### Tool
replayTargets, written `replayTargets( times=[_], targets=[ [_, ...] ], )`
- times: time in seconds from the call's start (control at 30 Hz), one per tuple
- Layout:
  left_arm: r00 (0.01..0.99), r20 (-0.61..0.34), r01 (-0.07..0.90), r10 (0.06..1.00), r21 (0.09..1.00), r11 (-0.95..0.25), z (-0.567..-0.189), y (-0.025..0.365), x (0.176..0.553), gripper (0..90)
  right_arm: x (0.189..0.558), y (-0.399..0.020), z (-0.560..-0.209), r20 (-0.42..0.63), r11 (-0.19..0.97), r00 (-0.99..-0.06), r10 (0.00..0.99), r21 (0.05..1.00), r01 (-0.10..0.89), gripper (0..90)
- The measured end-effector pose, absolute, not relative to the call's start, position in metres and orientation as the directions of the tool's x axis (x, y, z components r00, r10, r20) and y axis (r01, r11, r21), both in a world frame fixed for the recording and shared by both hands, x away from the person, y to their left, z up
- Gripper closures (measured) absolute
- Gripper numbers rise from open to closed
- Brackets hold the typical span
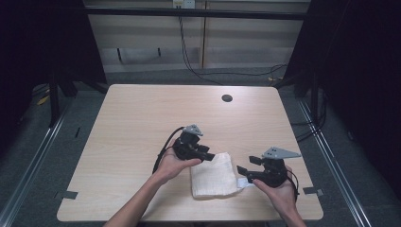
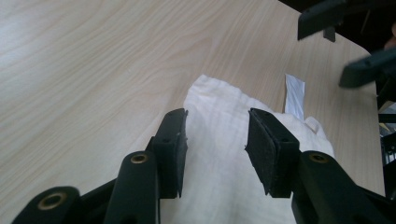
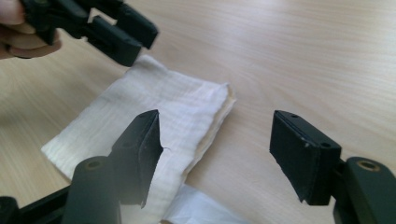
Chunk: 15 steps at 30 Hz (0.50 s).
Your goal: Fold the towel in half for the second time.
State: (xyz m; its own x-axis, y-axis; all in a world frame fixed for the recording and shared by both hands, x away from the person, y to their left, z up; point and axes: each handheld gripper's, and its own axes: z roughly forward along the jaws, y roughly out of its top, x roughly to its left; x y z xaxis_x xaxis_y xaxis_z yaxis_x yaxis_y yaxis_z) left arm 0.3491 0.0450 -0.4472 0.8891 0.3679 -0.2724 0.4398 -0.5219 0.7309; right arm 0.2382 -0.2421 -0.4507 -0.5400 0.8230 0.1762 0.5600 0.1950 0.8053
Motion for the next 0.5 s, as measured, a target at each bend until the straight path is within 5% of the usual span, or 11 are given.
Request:
replayTargets(
  times=[0.23, 0.5],
  targets=[
    [0.884, -0.24, 0.427, 0.4, 0.764, -0.484, -0.435, 0.082, 0.335, 61.2, 0.242, -0.249, -0.446, 0.177, 0.193, -0.543, 0.821, 0.808, 0.556, 37.6],
    [0.842, -0.245, 0.479, 0.48, 0.748, -0.459, -0.433, 0.131, 0.326, 48.2, 0.239, -0.264, -0.442, 0.175, 0.188, -0.537, 0.825, 0.812, 0.553, 37.4]
  ],
)
